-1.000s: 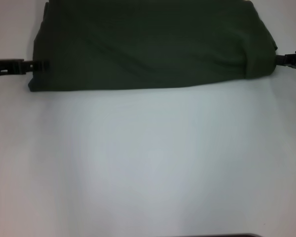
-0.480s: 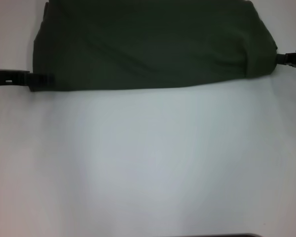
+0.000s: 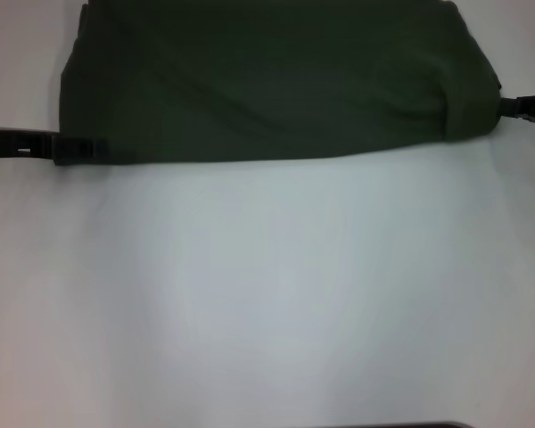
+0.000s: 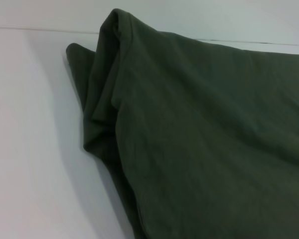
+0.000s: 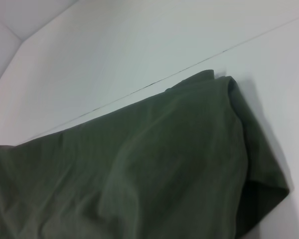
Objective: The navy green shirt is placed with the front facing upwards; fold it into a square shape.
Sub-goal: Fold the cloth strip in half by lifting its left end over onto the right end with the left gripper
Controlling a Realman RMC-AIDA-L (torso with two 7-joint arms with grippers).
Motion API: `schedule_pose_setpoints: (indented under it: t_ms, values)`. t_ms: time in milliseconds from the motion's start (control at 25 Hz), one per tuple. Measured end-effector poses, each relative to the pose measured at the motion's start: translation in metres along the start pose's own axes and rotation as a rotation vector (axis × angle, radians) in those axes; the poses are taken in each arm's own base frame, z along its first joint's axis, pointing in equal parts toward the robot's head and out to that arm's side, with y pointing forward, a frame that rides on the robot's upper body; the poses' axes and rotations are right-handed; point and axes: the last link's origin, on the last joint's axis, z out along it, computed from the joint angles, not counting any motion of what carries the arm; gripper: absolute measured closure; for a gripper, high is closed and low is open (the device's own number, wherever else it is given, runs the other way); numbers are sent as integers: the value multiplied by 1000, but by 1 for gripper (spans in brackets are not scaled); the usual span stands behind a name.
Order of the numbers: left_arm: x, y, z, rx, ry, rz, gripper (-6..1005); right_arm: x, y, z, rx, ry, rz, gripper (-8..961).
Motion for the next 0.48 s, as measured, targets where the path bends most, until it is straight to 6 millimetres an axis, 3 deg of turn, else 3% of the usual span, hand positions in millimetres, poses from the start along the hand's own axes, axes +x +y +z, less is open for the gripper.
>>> schedule_pose_setpoints:
  t_ms: [480]
  values:
    - [5,-2,0,16,12,6,73,0,0,0,-1,-1,-3,883]
